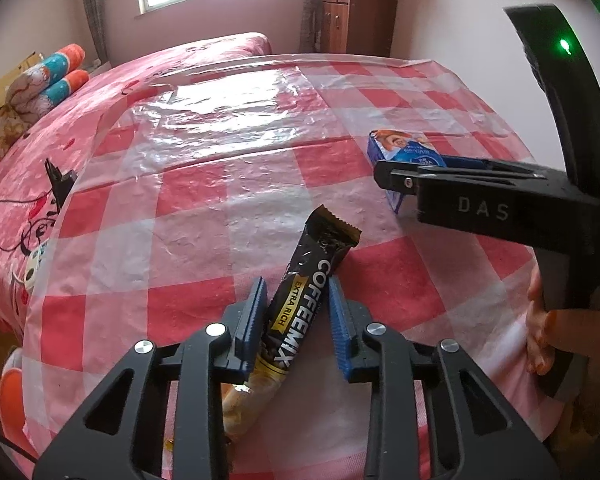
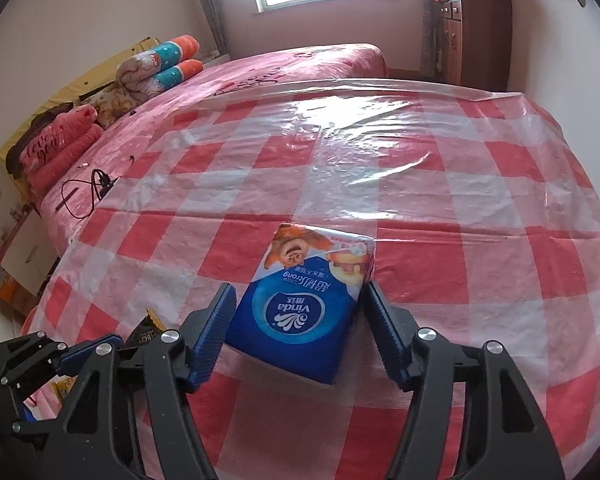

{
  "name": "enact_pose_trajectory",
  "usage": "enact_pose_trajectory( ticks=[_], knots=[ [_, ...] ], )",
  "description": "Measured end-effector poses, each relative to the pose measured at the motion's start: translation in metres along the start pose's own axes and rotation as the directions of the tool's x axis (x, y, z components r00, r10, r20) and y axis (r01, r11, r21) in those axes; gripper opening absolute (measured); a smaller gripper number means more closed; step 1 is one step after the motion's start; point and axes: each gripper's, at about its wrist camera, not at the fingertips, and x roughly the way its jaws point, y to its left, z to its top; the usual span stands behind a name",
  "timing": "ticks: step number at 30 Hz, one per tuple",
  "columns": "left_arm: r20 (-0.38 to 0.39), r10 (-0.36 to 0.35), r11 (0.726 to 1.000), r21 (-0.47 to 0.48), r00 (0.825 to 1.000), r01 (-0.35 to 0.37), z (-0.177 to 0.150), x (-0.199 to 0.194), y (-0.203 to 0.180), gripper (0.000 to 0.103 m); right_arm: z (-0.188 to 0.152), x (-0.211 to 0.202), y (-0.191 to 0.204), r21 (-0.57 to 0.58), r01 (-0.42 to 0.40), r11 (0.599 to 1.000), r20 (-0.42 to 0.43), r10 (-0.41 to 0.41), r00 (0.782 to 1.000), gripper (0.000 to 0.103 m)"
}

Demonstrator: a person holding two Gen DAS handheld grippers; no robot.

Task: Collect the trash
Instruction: 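Grasp the blue Vinda tissue pack with the right tool while the left tool holds the coffee stick, then carry the coffee stick and tissue pack with both tools over the orange bucket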

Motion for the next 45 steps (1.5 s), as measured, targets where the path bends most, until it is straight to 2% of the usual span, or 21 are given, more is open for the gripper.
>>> enact_pose_trajectory(
  ticks=[9,12,25,32,45],
  knots=[
    [0.004,-0.062,0.988,-0.141,0.998,0.062,-0.001,-0.003,0.027,0.026,-0.002,-0.006,-0.006,0.023,-0.133,0.991,0.028,0.133,0.991,0.063],
    [0.013,-0.069,0.983,-0.168,0.998,0.070,-0.003,-0.006,0.035,0.026,-0.003,-0.012,-0.010,0.031,-0.195,0.980,0.060,0.193,0.979,0.063],
    [0.055,-0.123,0.953,-0.272,0.991,0.133,-0.015,-0.018,0.070,0.024,-0.008,-0.034,-0.011,0.013,-0.228,0.974,0.145,0.223,0.964,0.063],
    [0.090,-0.143,0.936,-0.311,0.986,0.164,-0.021,-0.029,0.089,0.024,-0.011,-0.035,0.002,0.015,-0.251,0.968,0.130,0.247,0.960,0.063],
    [0.174,-0.206,0.894,-0.368,0.963,0.257,-0.033,-0.049,0.117,0.023,-0.024,-0.032,0.052,-0.056,-0.295,0.954,0.053,0.298,0.953,0.063]
  ],
)
